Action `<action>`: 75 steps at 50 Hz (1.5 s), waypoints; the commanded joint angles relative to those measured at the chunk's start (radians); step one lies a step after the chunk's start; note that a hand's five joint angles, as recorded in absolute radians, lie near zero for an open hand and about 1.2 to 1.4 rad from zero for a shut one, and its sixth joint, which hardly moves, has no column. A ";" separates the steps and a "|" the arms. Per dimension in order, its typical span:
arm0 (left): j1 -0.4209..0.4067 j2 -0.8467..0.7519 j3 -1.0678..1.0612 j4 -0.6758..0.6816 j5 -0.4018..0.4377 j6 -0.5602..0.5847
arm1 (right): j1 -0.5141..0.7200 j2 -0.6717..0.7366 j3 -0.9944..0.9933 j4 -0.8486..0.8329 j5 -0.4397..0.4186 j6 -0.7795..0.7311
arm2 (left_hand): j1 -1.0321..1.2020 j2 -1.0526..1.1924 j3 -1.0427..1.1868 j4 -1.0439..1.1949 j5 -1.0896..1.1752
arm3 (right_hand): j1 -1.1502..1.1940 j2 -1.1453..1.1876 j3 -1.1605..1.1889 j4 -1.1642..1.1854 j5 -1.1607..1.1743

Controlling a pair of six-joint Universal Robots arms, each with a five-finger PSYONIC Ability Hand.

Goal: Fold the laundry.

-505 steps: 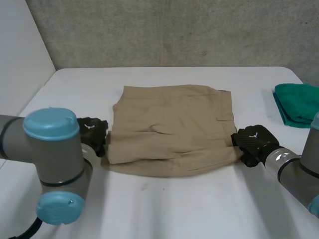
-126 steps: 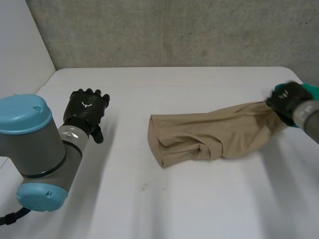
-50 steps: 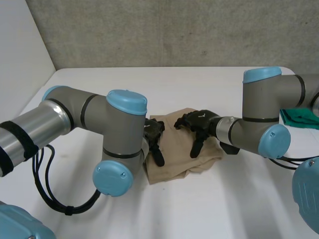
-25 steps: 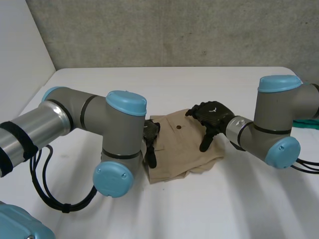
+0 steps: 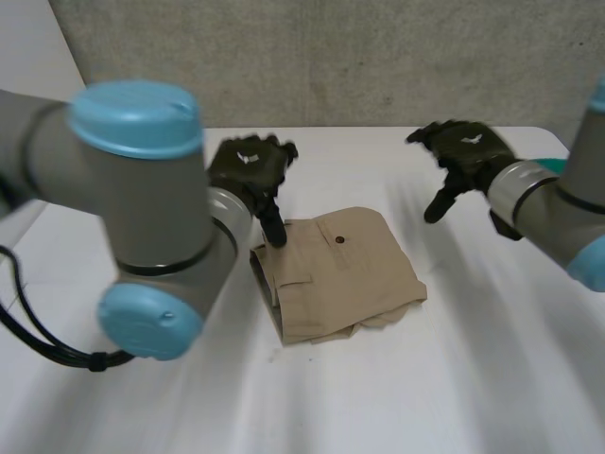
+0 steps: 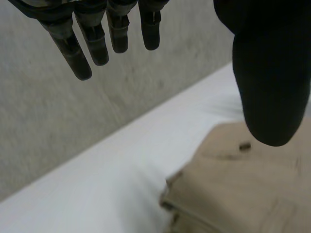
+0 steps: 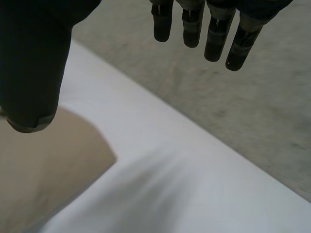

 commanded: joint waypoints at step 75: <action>0.068 0.217 -0.129 0.015 0.331 -0.044 | 0.173 0.183 0.313 -0.478 -0.085 -0.316 | -0.040 -0.025 -0.045 -0.063 -0.035 | 0.394 0.315 0.339 0.317 0.304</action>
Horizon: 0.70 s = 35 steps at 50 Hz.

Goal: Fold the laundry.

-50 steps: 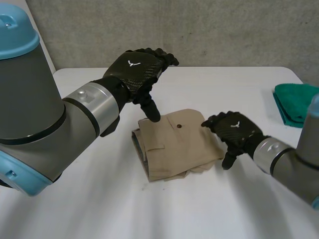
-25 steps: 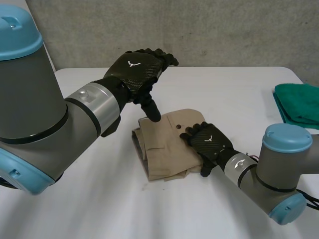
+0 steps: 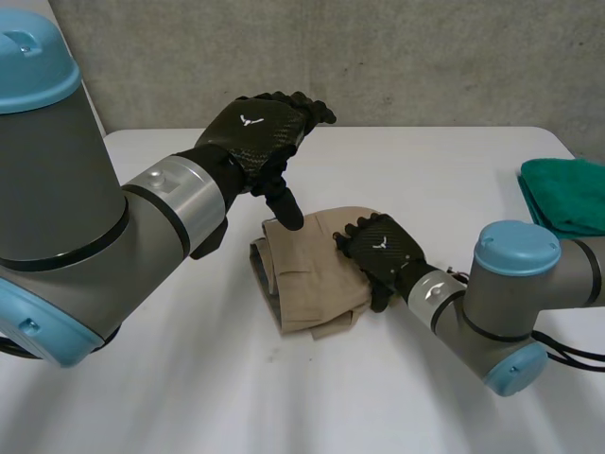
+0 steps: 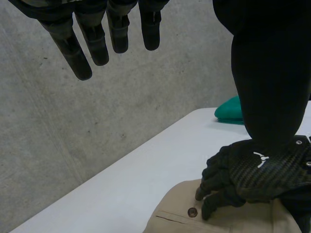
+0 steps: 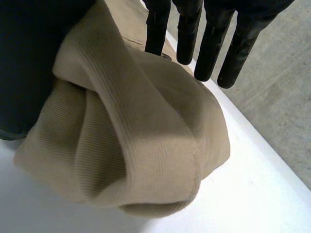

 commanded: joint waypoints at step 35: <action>-0.007 -0.002 -0.001 0.000 -0.002 -0.017 | -0.390 -0.039 -0.102 0.160 -0.192 -0.251 | -0.034 -0.019 -0.040 -0.057 -0.030 | 1.010 0.966 0.954 0.959 1.027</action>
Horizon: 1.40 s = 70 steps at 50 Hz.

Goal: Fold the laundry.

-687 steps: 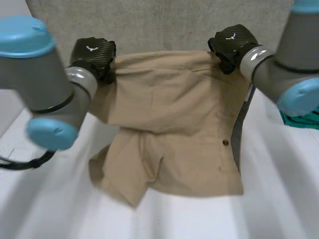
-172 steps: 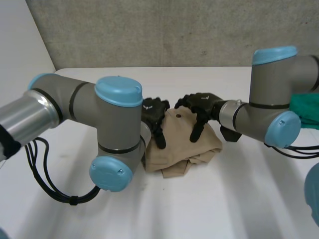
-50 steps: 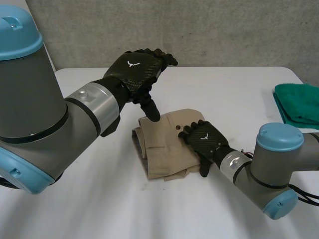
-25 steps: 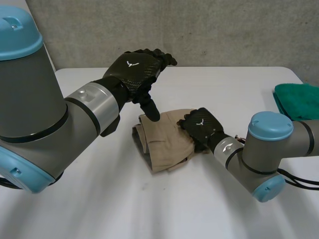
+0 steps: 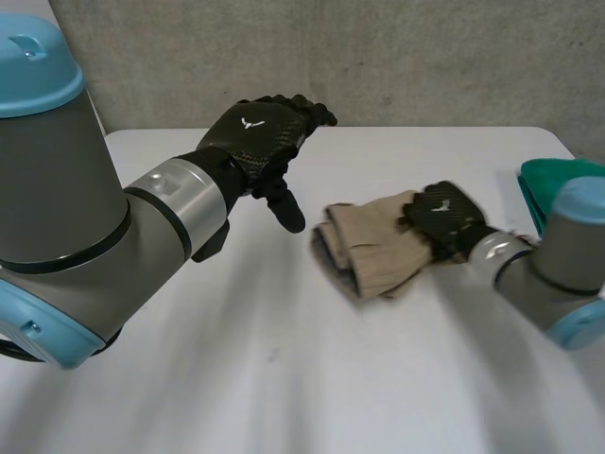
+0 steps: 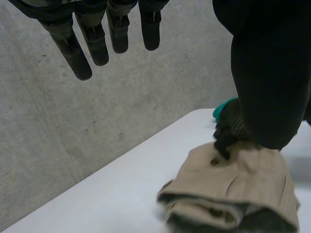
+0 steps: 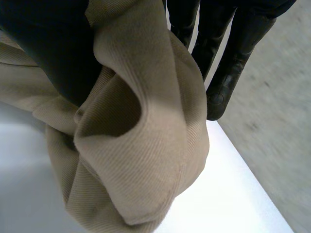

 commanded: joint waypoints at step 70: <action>-0.011 -0.060 0.009 0.000 -0.038 0.000 | -0.689 0.171 -0.554 0.416 -0.252 0.039 | -0.028 -0.013 -0.034 -0.051 -0.024 | -0.647 -0.961 -0.914 -0.995 -0.867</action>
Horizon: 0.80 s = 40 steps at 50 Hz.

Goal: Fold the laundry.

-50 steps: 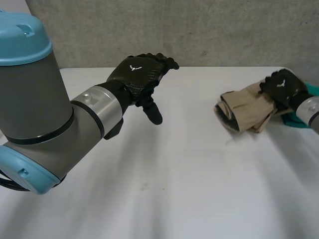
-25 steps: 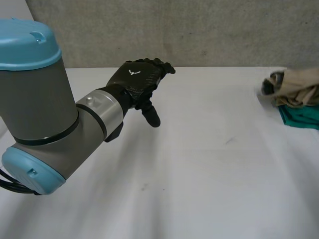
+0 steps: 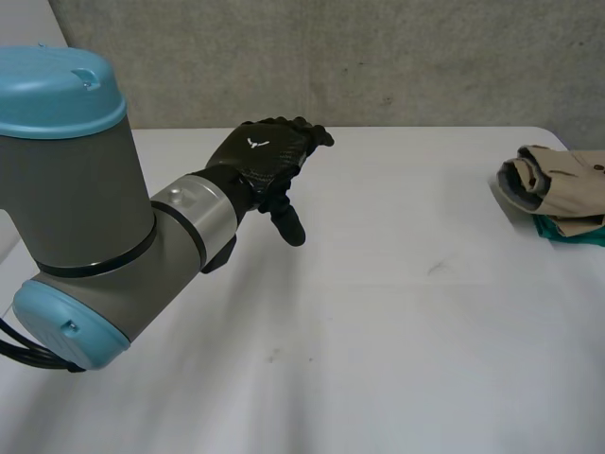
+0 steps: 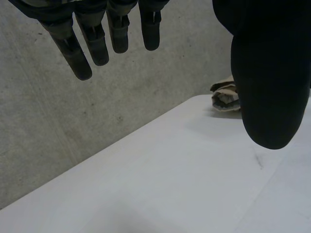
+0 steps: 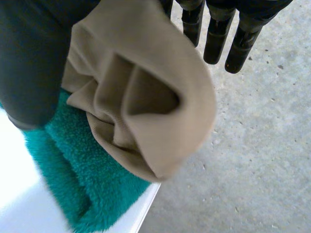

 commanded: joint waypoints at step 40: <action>0.163 0.209 -0.160 0.104 -0.158 -0.050 | 0.526 -0.639 0.366 0.051 0.624 0.262 | -0.045 -0.031 -0.051 -0.069 -0.042 | -0.055 -0.062 -0.066 -0.073 -0.082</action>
